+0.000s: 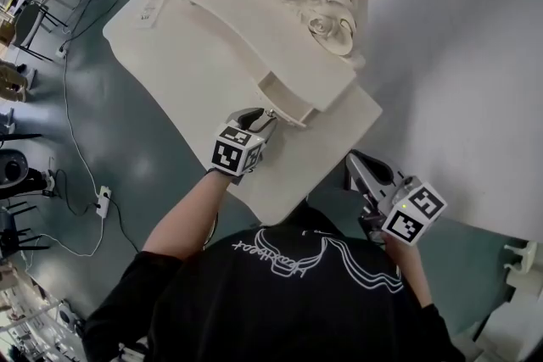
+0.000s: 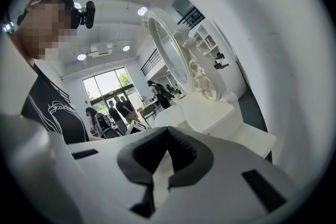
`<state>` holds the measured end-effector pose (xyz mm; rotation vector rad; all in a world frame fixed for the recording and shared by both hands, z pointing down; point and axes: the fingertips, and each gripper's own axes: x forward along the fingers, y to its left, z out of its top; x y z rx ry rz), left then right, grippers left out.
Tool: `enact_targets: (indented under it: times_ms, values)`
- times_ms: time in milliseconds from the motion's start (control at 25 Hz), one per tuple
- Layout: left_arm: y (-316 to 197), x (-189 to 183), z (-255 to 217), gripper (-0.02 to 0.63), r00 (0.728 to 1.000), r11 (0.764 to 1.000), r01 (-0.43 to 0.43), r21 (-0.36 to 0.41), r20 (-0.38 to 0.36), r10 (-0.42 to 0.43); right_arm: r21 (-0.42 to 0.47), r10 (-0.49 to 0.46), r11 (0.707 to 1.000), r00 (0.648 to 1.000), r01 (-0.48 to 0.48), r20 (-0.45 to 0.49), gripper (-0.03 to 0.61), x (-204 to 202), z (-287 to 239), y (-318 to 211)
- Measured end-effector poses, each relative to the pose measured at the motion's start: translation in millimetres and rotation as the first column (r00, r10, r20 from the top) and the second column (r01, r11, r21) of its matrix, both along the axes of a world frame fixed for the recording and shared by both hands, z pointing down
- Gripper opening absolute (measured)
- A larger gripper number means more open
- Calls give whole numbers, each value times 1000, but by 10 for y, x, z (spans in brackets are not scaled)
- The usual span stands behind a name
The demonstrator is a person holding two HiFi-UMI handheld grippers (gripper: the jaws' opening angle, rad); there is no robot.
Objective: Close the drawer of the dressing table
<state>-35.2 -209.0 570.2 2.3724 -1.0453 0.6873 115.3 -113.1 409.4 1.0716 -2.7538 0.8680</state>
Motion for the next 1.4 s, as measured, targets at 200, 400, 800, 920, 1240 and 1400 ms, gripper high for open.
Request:
enact_targets:
  times_ms: [200,400,800,920,1240,1400]
  values:
    - [-27,35,6,104,1000,1000,-14,11,3,14,-7,0,1000,1000,0,-2,5,7,21,-25]
    - [-24,42,8,100,999,999,-32,28,28,31,-16,0,1000,1000,0,-5,5,9,36,-19]
    - [-34,47,13,97,999,999,-27,29,21,26,-27,5,1000,1000,-5,-8,5,17,54,-26]
    - [-41,43,13,97,1000,999,-23,27,22,22,-29,9,1000,1000,-9,-7,5,23,64,-17]
    - [-116,128,-14,97,1000,1000,-20,24,12,20,-38,23,999,1000,-23,0,5,79,89,-21]
    - [-162,173,-4,97,1000,1000,-16,23,8,16,-38,33,999,999,-33,-3,5,132,106,-37]
